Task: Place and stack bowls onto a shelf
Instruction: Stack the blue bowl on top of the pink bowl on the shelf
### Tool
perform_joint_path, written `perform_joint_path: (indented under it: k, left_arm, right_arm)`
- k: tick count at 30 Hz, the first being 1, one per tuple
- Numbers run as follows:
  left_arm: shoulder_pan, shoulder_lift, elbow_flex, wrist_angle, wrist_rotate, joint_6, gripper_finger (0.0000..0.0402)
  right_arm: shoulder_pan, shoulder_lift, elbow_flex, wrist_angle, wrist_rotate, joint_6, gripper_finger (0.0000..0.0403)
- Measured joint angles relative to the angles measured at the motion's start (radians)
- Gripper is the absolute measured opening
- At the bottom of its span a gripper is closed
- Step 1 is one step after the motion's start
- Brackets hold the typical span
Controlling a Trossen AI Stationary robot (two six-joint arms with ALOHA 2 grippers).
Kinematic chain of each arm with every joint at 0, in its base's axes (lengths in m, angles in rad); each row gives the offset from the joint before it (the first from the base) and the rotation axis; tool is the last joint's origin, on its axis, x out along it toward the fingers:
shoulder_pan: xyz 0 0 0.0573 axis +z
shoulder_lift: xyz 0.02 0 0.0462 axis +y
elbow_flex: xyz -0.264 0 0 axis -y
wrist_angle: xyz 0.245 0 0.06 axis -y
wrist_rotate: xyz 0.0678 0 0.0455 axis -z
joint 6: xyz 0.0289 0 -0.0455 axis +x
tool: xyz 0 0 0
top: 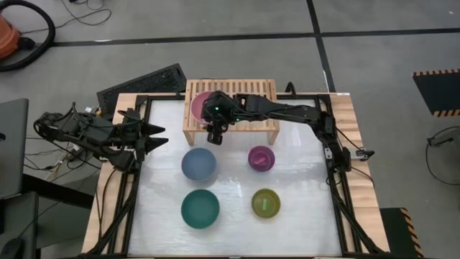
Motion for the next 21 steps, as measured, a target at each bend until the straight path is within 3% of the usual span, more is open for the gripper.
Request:
perform_joint_path:
  k: [3,10,14,21]
  left_arm:
    - [0.000,0.000,0.000,0.000,0.000,0.000,0.0268]
    - [0.000,0.000,0.000,0.000,0.003,0.000,0.0268]
    - [0.000,0.000,0.000,0.000,0.003,0.013,0.0268]
    - [0.000,0.000,0.000,-0.001,0.003,0.019,0.0268]
  right_arm:
    - [-0.002,-0.012,0.021,-0.017,0.024,-0.011,0.0231]
    - [0.030,-0.035,0.189,-0.109,0.040,-0.075,0.0227]
    - [0.104,-0.069,0.176,-0.103,-0.055,-0.185,0.0226]
    - [0.191,0.012,0.119,-0.072,-0.177,-0.355,0.0225]
